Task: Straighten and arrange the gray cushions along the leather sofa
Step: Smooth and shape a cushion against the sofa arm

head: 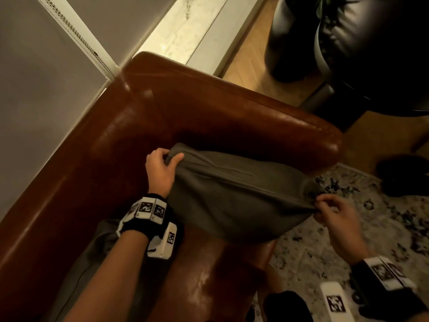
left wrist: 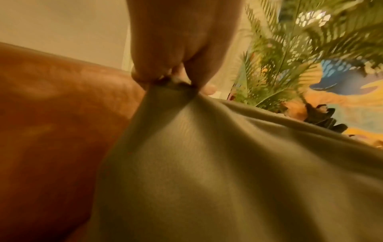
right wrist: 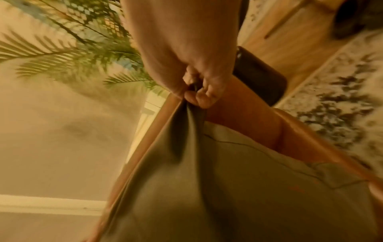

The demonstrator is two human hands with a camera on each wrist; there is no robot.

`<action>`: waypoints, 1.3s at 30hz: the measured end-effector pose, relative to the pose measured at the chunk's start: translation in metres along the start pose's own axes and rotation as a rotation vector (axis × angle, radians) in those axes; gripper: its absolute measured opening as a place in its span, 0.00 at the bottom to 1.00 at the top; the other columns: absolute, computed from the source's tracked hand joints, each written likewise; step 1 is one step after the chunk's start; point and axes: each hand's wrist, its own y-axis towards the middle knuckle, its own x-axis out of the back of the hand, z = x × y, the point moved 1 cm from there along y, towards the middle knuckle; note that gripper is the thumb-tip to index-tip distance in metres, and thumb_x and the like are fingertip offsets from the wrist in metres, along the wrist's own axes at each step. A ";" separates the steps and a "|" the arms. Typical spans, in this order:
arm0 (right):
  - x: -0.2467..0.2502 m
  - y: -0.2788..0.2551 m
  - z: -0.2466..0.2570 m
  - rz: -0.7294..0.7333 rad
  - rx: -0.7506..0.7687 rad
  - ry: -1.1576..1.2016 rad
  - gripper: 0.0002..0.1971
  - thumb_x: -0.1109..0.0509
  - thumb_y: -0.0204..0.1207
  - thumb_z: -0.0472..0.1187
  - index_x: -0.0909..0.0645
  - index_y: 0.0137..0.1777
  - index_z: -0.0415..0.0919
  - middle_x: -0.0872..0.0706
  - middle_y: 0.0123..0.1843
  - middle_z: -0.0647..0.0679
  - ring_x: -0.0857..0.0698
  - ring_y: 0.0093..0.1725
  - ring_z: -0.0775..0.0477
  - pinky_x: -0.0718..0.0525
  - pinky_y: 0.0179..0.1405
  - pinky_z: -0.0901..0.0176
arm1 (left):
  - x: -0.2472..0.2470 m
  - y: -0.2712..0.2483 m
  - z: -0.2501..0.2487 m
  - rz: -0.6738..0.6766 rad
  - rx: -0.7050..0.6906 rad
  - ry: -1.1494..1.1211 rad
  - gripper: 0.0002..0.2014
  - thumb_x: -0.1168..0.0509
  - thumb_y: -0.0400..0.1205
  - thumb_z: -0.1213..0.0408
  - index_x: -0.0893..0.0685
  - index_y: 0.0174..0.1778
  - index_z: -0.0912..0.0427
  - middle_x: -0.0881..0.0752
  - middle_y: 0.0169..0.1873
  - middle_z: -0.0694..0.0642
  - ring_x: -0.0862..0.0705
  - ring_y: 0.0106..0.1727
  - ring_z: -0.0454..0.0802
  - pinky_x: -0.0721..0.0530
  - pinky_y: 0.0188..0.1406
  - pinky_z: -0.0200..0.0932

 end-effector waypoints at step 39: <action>-0.080 0.012 -0.074 -0.174 -0.438 0.106 0.50 0.20 0.41 0.69 0.19 0.58 0.33 0.11 0.51 0.39 0.13 0.55 0.38 0.13 0.47 0.52 | 0.026 0.009 0.051 -0.079 0.200 -0.041 0.13 0.33 0.80 0.62 0.15 0.57 0.66 0.12 0.53 0.63 0.16 0.56 0.58 0.28 0.51 0.31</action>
